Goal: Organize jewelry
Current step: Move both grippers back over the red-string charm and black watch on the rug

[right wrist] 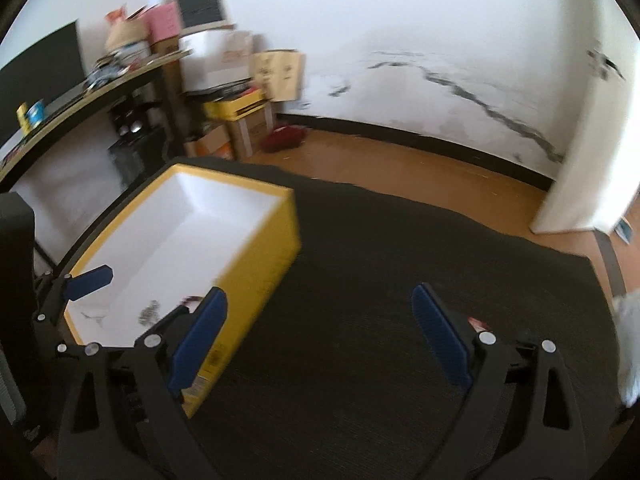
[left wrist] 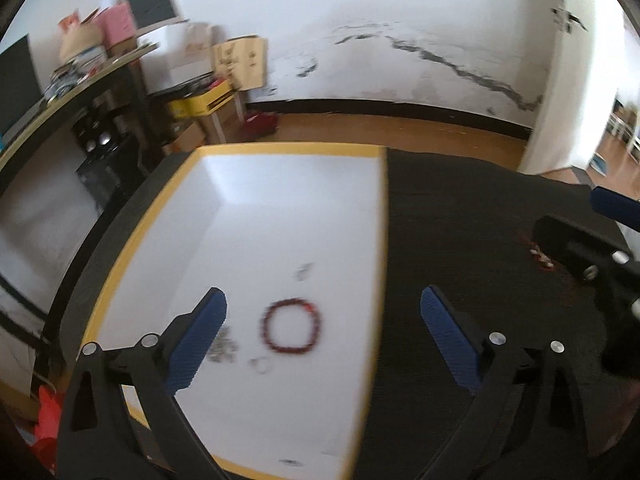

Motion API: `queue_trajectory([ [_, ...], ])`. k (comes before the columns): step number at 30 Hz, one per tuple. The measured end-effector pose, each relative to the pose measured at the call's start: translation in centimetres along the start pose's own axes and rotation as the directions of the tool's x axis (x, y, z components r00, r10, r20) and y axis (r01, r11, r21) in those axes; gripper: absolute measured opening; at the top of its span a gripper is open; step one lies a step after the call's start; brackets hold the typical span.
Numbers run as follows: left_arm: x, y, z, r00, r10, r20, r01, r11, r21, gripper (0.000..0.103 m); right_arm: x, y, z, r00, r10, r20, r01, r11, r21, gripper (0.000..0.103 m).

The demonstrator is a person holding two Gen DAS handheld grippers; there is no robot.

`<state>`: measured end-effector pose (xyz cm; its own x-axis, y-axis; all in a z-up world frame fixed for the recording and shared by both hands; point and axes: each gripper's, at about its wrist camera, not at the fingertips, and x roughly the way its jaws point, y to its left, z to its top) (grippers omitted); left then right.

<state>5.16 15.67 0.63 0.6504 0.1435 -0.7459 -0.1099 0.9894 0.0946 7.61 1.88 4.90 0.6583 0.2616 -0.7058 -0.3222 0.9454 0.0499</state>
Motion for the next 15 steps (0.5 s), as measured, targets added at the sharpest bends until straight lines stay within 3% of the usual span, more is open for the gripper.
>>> queue_trajectory([
  [8, -0.3, -8.9, 0.6, 0.996, -0.085, 0.004, 0.084, 0.992, 0.093, 0.095, -3.6, -10.8, -4.3, 0.991, -0.135, -0.021, 0.136, 0.982, 0.13, 0.091],
  [15, -0.4, -15.9, 0.5, 0.991, -0.136, -0.002, 0.135, 0.978, 0.162, 0.095, -6.2, -17.9, -7.4, 0.976, -0.217, -0.026, 0.217, 0.953, 0.213, 0.09],
])
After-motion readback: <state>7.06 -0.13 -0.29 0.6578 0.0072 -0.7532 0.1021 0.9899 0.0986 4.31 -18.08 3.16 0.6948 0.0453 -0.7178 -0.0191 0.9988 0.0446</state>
